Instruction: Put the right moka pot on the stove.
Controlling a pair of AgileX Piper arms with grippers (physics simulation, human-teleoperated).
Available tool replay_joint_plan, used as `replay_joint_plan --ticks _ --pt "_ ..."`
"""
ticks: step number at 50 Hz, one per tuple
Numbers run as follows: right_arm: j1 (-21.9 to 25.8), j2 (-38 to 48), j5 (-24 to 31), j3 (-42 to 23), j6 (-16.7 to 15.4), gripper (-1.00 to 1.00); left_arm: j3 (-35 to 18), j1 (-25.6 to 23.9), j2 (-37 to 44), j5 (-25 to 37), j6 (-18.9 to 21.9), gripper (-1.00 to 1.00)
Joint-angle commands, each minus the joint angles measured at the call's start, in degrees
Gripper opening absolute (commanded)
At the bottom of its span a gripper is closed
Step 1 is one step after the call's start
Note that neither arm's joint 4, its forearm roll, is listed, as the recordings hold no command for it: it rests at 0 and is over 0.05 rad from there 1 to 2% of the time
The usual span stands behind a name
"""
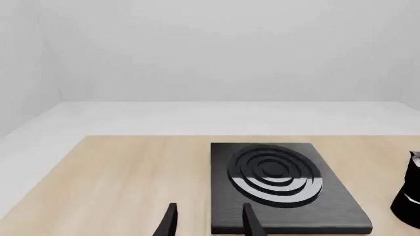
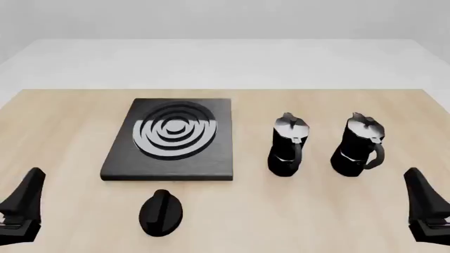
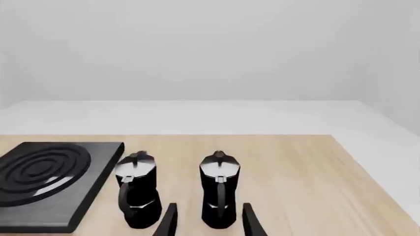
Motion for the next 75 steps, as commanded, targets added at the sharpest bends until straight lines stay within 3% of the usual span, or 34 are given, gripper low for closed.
replay_joint_plan --ticks 1,10,13,26,35,53,68,75 --pt "-0.26 4.44 -3.43 -0.36 -0.11 1.00 -0.14 -0.01 0.26 -0.07 0.00 1.00" --pt "-0.97 14.53 -12.20 -2.34 -1.21 1.00 -0.15 -0.01 0.21 0.01 0.01 1.00" --pt "-2.35 19.98 -16.78 -3.15 -0.03 1.00 -0.18 -0.01 0.19 0.04 0.00 1.00" --pt "-1.07 44.33 -36.70 -5.08 -0.99 1.00 -0.17 -0.02 0.23 0.00 0.02 1.00" --pt "-0.76 55.54 -45.00 -5.34 -1.14 1.00 -0.17 -0.01 0.24 0.00 0.01 1.00" --pt "-1.25 63.66 -47.49 -6.93 -1.62 1.00 -0.17 -0.02 0.23 0.00 0.02 1.00" --pt "-2.79 63.41 -47.34 -4.43 -1.63 1.00 -0.17 -0.02 0.24 0.00 0.02 1.00" --pt "-1.99 70.89 -50.13 -5.23 -2.10 1.00 -0.17 -0.01 0.23 0.00 0.01 1.00"
